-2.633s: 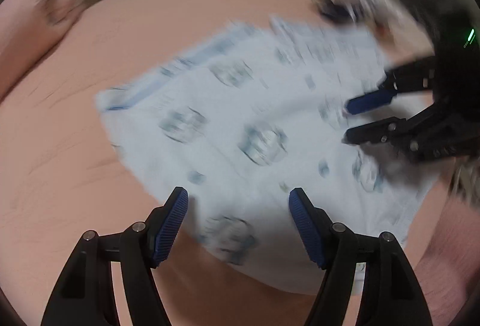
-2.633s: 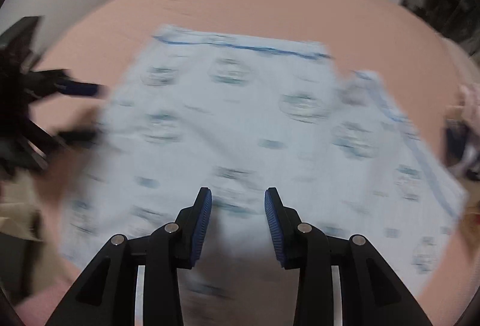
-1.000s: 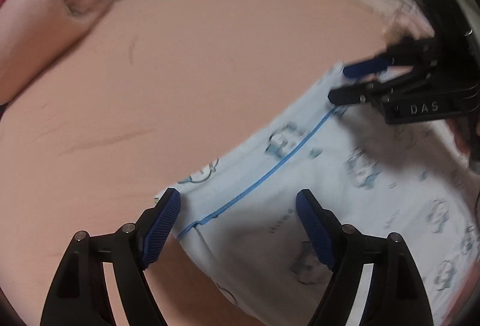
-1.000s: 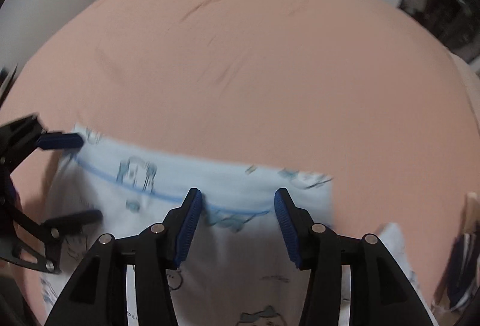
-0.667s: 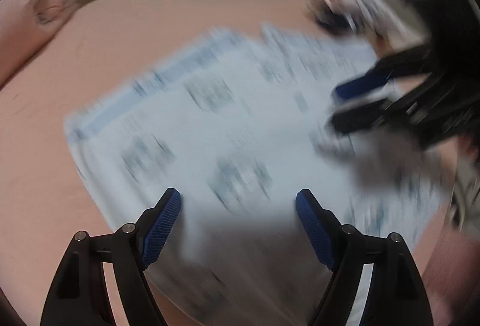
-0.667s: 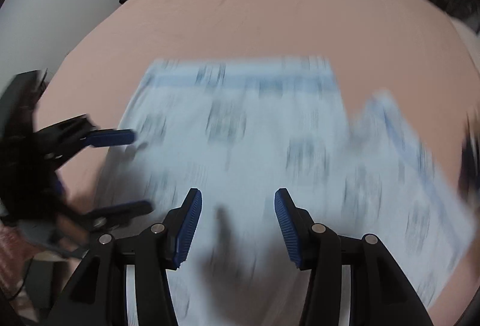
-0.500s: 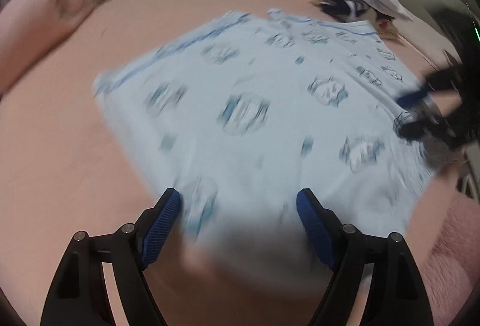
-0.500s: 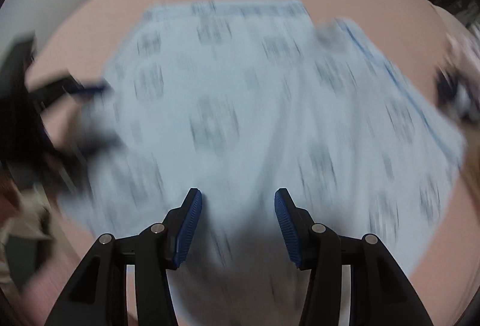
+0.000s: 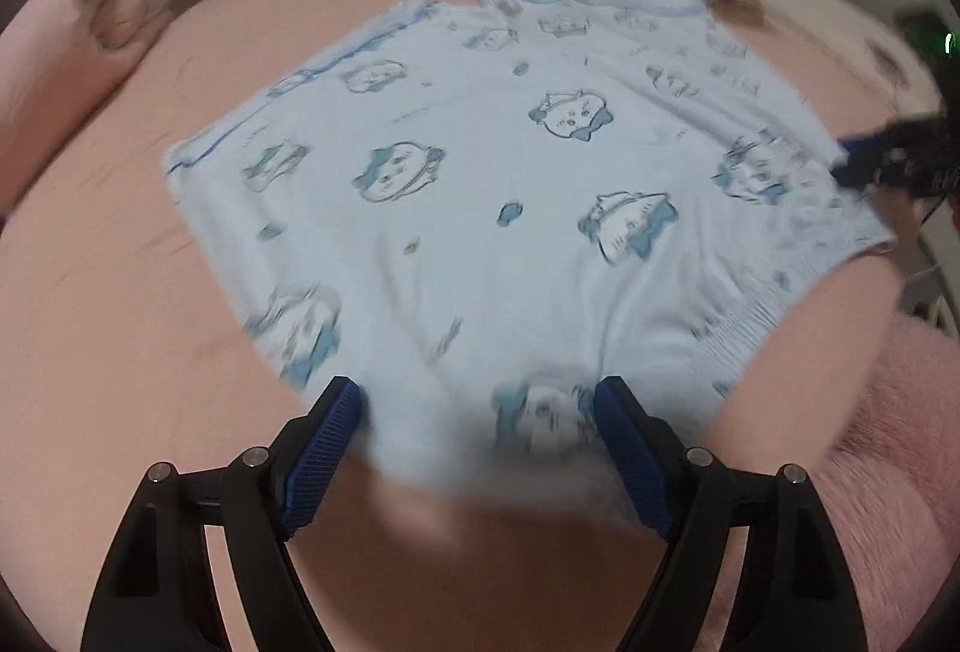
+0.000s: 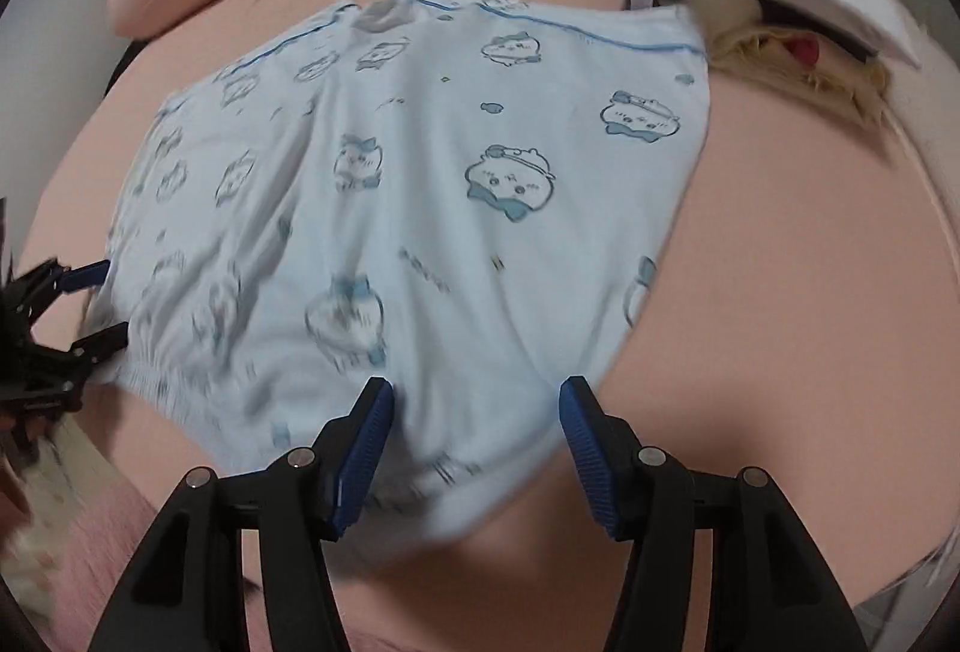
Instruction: Fold clothes
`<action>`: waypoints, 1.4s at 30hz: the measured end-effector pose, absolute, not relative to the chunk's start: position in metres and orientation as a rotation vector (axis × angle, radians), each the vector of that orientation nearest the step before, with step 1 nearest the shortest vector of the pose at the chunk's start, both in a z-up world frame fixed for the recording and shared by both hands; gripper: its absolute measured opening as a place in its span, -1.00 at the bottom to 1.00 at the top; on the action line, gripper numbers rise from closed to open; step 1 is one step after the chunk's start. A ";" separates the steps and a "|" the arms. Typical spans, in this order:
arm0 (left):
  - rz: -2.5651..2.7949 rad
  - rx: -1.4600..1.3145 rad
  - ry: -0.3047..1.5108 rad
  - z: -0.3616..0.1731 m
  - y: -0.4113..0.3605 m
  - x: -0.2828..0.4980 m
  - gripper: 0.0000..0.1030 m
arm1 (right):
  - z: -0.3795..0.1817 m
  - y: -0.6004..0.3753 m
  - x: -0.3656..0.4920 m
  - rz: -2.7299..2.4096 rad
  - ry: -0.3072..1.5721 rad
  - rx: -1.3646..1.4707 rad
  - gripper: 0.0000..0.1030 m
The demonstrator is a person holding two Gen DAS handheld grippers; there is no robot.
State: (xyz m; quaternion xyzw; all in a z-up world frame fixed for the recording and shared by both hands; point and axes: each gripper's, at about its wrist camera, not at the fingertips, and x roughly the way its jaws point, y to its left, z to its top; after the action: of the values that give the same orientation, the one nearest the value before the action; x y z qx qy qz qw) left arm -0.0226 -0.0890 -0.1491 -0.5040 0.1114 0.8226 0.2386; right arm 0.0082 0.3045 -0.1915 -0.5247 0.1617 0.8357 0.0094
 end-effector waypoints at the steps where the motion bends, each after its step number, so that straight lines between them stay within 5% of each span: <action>1: 2.252 -1.402 0.309 -0.151 -0.093 -0.019 0.55 | -0.193 0.310 0.011 2.596 0.552 -1.625 0.11; 9: 2.323 -1.419 0.230 -0.148 -0.106 -0.012 0.55 | -0.203 0.354 0.037 2.464 0.910 -1.502 0.10; 12: 2.308 -1.416 0.213 -0.150 -0.105 -0.011 0.55 | -0.206 0.365 0.043 2.413 1.015 -1.456 -0.08; 22: 2.130 -1.234 0.133 -0.115 -0.029 -0.028 0.55 | -0.196 0.389 0.046 2.441 0.992 -1.513 -0.08; 29: 2.041 -1.245 0.260 -0.139 0.048 -0.028 0.55 | -0.200 0.403 0.005 2.489 0.833 -1.544 -0.08; 36: 2.103 -1.304 0.198 -0.145 0.045 -0.040 0.55 | -0.210 0.413 -0.040 2.510 0.720 -1.591 -0.10; 37: 2.119 -1.308 0.189 -0.144 0.039 -0.041 0.55 | -0.214 0.411 -0.047 2.500 0.711 -1.609 -0.18; 39: 2.155 -1.316 0.177 -0.141 0.023 -0.040 0.55 | -0.215 0.407 -0.054 2.504 0.735 -1.642 -0.96; 42: 2.209 -1.329 0.158 -0.135 -0.002 -0.040 0.55 | -0.207 0.392 -0.060 2.572 0.834 -1.653 -0.98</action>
State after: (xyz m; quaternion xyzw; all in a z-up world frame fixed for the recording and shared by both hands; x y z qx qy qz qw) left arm -0.0401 -0.0016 -0.1354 -0.4947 0.0588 0.8220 0.2759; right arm -0.0601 0.3922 -0.2067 -0.5216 0.2632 0.8115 -0.0139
